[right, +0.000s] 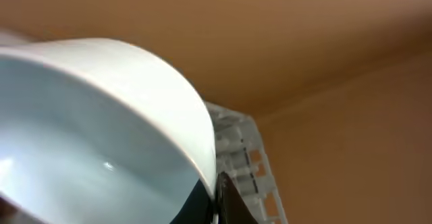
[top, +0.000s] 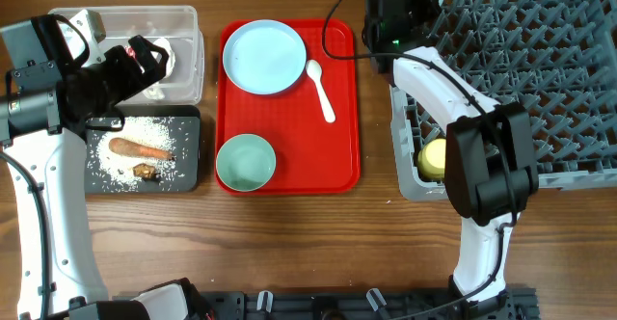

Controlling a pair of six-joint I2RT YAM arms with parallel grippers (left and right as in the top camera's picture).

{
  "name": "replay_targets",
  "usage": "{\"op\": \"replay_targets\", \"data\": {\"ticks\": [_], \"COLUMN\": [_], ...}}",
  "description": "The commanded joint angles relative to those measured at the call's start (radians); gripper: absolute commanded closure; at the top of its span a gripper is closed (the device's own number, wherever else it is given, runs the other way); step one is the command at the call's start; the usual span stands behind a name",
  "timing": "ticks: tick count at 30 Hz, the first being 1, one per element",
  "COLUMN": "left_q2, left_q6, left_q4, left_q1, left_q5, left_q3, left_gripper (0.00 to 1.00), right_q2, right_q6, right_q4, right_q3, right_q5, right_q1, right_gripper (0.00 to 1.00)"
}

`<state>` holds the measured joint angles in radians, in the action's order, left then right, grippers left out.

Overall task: Sort waste into correct bins and load items into the dishwasher rack
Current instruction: 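Carry the light-blue bowl to the rack and set it in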

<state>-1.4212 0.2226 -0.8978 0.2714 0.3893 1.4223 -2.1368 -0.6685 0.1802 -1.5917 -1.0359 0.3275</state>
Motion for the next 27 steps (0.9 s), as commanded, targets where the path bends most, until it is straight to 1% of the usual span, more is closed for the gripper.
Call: {"op": "replay_targets", "data": {"ticks": [1, 5, 11, 19, 27], "left_q2": [0.002, 0.002, 0.002, 0.002, 0.002], "left_q6": [-0.008, -0.009, -0.009, -0.008, -0.009], "left_q4": [0.002, 0.002, 0.002, 0.002, 0.002], "left_q1": [0.004, 0.004, 0.004, 0.004, 0.004], "left_q5": [-0.002, -0.002, -0.002, -0.002, -0.002], "left_q3": [0.006, 0.006, 0.006, 0.006, 0.006], "left_gripper": [0.00, 0.00, 0.00, 0.00, 0.00], "right_q2": [-0.016, -0.016, -0.016, -0.016, -0.017], "right_q6": [-0.021, -0.025, 0.045, 0.074, 0.104], "right_q4": [0.082, 0.075, -0.008, -0.018, -0.092], "right_q3": [-0.003, -0.003, -0.003, -0.003, -0.003], "right_q5": [-0.084, -0.082, -0.047, -0.018, -0.011], "right_q1": [-0.021, -0.031, -0.048, -0.048, -0.048], "right_gripper": [0.96, 0.96, 0.96, 0.96, 0.96]}}
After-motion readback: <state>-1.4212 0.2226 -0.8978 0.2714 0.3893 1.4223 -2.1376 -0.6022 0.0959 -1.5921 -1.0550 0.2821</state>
